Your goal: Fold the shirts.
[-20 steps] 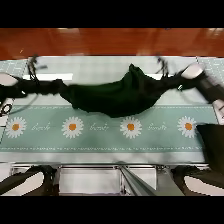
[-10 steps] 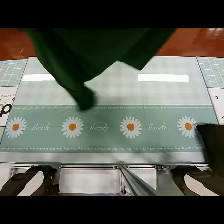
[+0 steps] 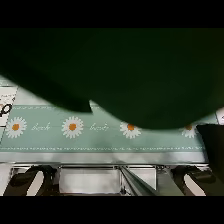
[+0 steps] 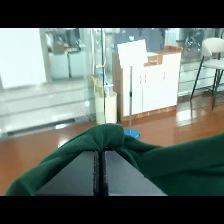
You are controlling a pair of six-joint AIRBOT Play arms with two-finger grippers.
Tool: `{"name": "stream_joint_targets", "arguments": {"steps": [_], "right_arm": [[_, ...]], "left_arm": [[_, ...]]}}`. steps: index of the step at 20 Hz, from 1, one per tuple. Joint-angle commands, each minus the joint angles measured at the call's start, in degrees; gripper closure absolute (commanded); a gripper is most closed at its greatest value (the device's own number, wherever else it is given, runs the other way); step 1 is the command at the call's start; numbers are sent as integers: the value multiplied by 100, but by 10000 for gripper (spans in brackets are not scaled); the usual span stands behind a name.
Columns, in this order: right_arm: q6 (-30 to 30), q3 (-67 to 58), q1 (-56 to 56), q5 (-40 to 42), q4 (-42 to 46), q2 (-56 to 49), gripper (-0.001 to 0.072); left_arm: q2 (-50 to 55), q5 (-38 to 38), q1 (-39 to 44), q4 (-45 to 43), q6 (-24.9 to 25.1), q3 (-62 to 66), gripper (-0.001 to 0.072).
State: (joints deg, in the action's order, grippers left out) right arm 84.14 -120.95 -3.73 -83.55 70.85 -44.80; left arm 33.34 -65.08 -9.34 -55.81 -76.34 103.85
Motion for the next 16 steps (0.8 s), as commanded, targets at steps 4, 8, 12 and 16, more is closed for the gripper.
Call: {"name": "stream_joint_targets", "arguments": {"steps": [4,8,12,16], "right_arm": [[267,1176,4,-376,39,538,693],[122,2507,4,-35,-326,387,693],[-245,3585,4,686,-409,-498,693],[-286,3545,66,1644,-280,-2304,693]], "left_arm": [[-358,-699,-4,-247,-354,-348,688],[-90,-693,-2,-157,-435,-1534,688],[870,98,9,-52,-249,-2909,688],[2806,1314,9,142,-170,-3069,688]]}}
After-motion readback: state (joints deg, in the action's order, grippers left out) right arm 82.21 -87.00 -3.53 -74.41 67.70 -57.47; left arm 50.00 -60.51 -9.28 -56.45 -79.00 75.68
